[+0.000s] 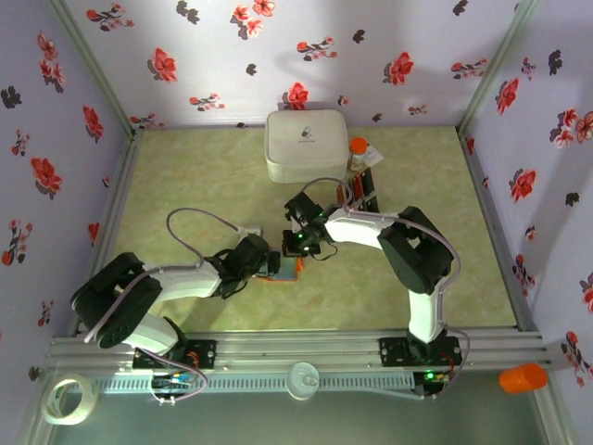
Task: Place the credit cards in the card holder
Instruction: Flip over the card slot on the card holder.
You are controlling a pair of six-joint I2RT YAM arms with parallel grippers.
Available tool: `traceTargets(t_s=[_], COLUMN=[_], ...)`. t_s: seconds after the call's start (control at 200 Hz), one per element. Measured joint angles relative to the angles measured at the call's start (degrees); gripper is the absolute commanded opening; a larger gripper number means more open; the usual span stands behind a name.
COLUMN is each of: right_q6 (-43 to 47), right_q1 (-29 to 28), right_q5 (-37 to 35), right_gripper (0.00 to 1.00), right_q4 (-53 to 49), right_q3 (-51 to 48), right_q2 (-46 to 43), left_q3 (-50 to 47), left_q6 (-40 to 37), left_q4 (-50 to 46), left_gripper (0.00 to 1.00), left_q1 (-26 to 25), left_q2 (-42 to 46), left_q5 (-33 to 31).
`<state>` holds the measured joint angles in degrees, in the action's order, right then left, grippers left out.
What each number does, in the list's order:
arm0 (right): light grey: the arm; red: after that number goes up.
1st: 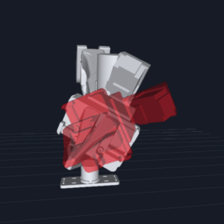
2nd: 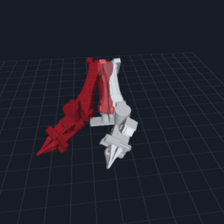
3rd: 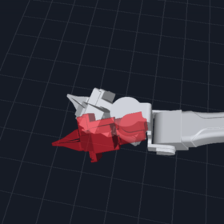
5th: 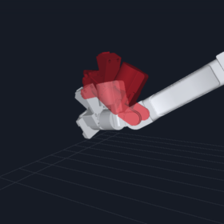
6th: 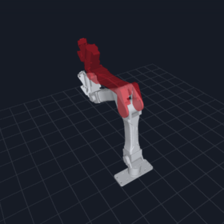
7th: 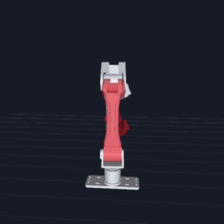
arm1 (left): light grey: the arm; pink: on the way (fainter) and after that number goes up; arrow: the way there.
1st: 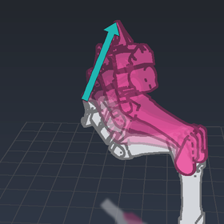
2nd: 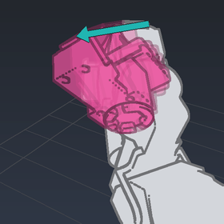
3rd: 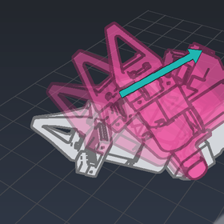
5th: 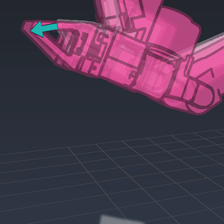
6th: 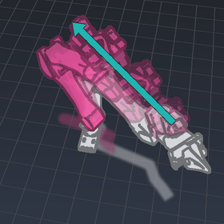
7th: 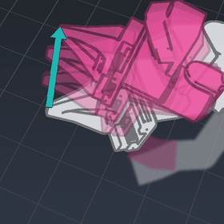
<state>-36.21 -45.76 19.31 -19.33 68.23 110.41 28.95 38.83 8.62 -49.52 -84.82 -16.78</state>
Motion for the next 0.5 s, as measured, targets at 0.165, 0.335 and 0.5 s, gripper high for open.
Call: traceTargets(t_s=[0.165, 0.335, 0.5], right_q6=[-0.26, -0.39, -0.87], right_q1=[-0.07, -0.26, -0.26], right_q5=[0.0, 0.0, -0.07], right_gripper=[0.02, 0.06, 0.12], right_q4=[0.26, 0.44, 0.37], right_q3=[-0.02, -0.02, -0.02], right_q2=[0.0, 0.0, -0.35], left_q3=[0.0, 0.0, 0.0], left_q6=[-0.31, -0.28, -0.26], left_q4=[0.59, 1.36, 2.36], left_gripper=[0.73, 0.7, 0.69], left_q1=[-0.48, -0.92, -1.29], left_q2=[-0.83, -1.66, -2.38], left_q5=[-1.62, -3.13, -4.24])
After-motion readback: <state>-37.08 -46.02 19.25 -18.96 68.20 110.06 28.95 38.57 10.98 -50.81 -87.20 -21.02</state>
